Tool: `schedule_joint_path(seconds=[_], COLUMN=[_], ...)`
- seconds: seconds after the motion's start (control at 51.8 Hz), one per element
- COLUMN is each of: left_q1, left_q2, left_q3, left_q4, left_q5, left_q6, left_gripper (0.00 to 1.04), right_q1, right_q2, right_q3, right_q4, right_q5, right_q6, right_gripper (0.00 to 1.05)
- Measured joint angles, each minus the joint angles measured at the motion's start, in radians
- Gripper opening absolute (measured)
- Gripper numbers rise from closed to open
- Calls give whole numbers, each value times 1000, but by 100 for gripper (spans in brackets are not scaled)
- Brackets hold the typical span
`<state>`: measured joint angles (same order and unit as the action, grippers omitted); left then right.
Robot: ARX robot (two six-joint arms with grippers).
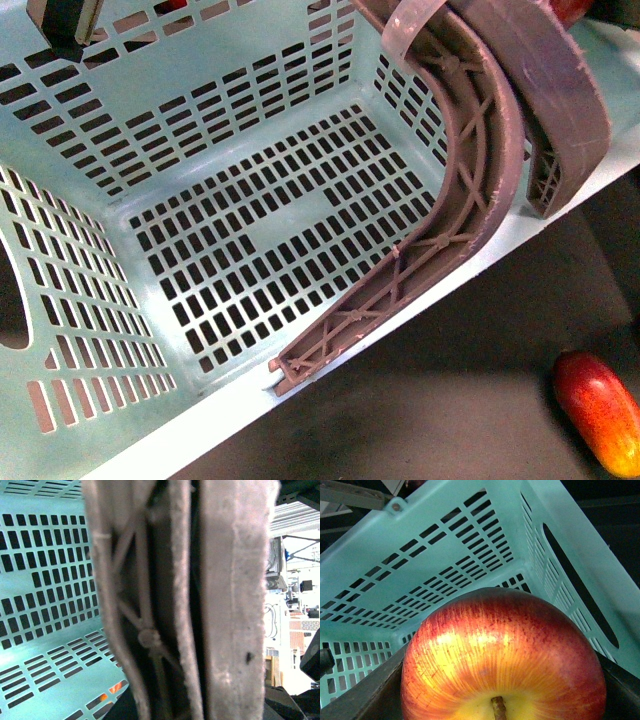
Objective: Pick apple with right arm and hold basket with left
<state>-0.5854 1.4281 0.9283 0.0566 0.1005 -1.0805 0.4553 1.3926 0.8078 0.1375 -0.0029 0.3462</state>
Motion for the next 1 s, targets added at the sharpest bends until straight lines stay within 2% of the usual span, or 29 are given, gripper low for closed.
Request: schedule_joint_path(seconds=[0.097,0.347,0.463,0.579,0.598,0.676,0.753,1.004], left_q1=[0,0,0,1,1,0,-1,0], left_q2=[0,6,6,6,6,6,6,6], left_q3=[0,0,0,0,0,0,0,0], left_q4=[0,-4,-5,-5,-5,-5,-5,-5], left_q5=[-1,5,-7,-11,-10,-2,6,-5], left_q6=[0,3,2,8,7,8,-1,1], left_gripper=[15,15,15,15,15,15,15,15], right_q1=[2,-56,-108,-163,-174,-218,-237,-304], right_q2=[-5,-103,-196,-337,-351,-403,-433,-547], right_q3=[-6,-47,-85,-173,-194,-330,-402,-553], right_q4=[1,6,-4,-45,-11,285,396,441], right_q5=[11,112,218,459,439,261,209,148], right_q6=[17,35,24,-40,-65,-211,-264,-325], right_gripper=[98,96,96,96,94,79,68,31])
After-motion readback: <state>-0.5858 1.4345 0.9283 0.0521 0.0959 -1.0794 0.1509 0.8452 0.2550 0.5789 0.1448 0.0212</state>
